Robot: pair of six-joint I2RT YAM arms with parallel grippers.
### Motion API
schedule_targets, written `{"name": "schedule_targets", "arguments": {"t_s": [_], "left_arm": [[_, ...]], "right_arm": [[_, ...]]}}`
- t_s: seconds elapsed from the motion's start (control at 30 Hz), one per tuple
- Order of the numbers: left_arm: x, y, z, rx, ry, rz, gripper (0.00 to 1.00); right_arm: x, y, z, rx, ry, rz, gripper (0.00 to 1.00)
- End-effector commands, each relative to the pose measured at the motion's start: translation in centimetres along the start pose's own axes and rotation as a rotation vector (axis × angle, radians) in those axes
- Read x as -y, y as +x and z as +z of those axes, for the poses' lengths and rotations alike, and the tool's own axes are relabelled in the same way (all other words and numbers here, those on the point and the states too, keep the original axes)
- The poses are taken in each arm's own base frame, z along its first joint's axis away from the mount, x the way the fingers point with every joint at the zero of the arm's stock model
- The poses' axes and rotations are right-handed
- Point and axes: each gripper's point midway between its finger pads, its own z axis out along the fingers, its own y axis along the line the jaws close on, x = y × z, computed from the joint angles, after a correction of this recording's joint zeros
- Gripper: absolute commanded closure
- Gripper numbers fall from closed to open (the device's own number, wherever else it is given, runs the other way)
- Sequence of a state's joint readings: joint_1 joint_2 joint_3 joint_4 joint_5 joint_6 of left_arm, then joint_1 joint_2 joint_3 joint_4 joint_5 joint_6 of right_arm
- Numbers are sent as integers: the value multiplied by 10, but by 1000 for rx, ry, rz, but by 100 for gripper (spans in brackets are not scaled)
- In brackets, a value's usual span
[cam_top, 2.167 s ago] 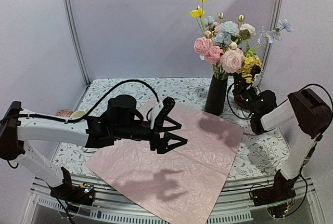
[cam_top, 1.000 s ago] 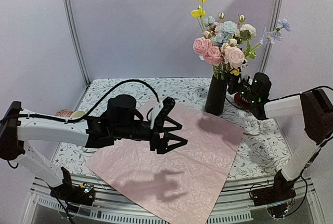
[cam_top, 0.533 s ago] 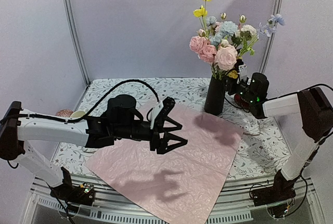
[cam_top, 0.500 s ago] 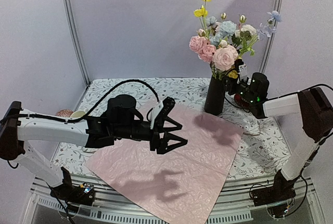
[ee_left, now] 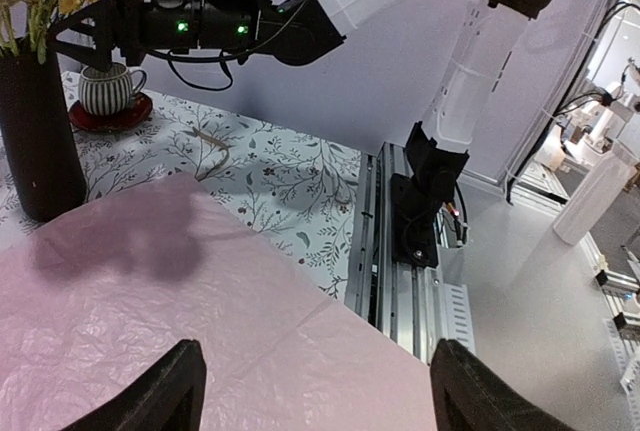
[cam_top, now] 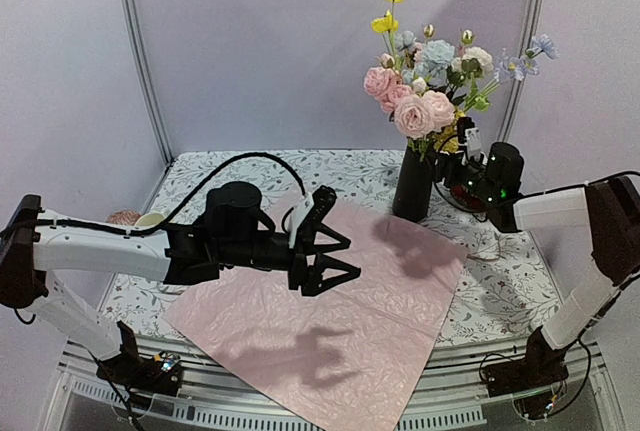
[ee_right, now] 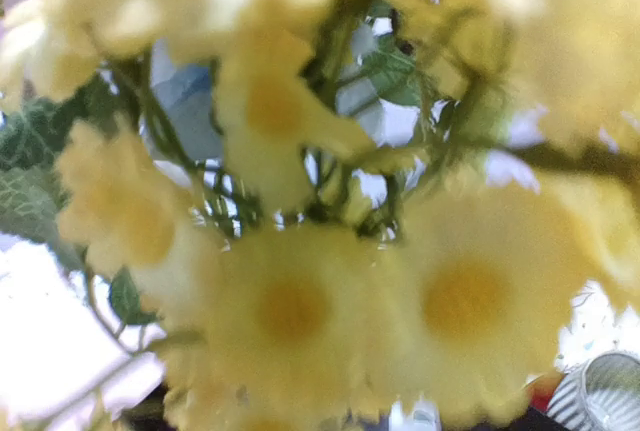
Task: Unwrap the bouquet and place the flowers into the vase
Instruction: Adjust the fake flower in the vase, then reset both arms
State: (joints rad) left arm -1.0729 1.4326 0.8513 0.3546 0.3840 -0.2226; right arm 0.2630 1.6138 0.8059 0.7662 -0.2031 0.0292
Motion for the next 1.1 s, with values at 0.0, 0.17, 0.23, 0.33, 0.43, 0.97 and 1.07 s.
{"name": "schedule_targets", "arguments": {"t_s": [0.0,0.17,0.23,0.33,0.43,0.97,1.07], "left_arm": [[-4,-4,-2,19,-8,-6,21],[-7,-5,-4,26,-31,-10,21],[-9,-6,-5,29,-46,-10,20],[-12,-6,-5,30,-61,-12,20],[-15,-7,-6,33,-77,-18,20],[-93,4,-80,96,-413,-171,17],[-114,8,-109,110,-519,-195,15]], "right_arm": [[-1,1,-15,-2,13,31,17],[-2,2,-30,4,26,36,6],[-2,1,-36,8,29,37,0],[-5,0,-44,12,25,39,1],[-6,0,-53,14,24,47,1],[-24,35,-109,-12,-19,103,1],[-20,40,-123,9,13,100,1]]}}
